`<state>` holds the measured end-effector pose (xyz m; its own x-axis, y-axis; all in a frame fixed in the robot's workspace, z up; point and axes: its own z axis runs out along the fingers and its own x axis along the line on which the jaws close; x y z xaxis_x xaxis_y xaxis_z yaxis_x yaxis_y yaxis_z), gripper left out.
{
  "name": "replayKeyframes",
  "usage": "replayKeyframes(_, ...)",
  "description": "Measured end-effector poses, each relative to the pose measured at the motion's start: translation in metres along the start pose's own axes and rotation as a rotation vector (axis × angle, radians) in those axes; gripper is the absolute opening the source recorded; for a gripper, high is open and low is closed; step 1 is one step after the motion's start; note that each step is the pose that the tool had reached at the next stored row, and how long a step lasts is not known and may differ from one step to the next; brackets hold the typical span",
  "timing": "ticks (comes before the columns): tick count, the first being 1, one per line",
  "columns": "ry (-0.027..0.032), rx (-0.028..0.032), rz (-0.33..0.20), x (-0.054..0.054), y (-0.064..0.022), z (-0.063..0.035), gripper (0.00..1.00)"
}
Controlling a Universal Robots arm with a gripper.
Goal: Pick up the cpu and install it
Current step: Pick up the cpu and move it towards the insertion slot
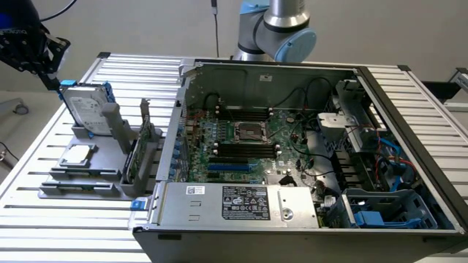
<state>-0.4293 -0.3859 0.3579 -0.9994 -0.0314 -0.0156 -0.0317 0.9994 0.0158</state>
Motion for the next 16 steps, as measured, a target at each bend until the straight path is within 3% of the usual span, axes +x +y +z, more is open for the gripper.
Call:
replayKeyframes(6, 0.0, 0.0, 0.0, 0.0, 0.0, 0.0, 0.12)
replayKeyframes(8, 0.0, 0.0, 0.0, 0.0, 0.0, 0.0, 0.24)
replayKeyframes(9, 0.0001, 0.0, 0.0, 0.0, 0.0, 0.0, 0.24)
replayKeyframes(11, 0.0001, 0.0, 0.0, 0.0, 0.0, 0.0, 0.36)
replayKeyframes(12, 0.0, 0.0, 0.0, 0.0, 0.0, 0.0, 0.36)
replayKeyframes(16, -0.0002, 0.0, 0.0, 0.0002, 0.0, 0.0001, 0.54)
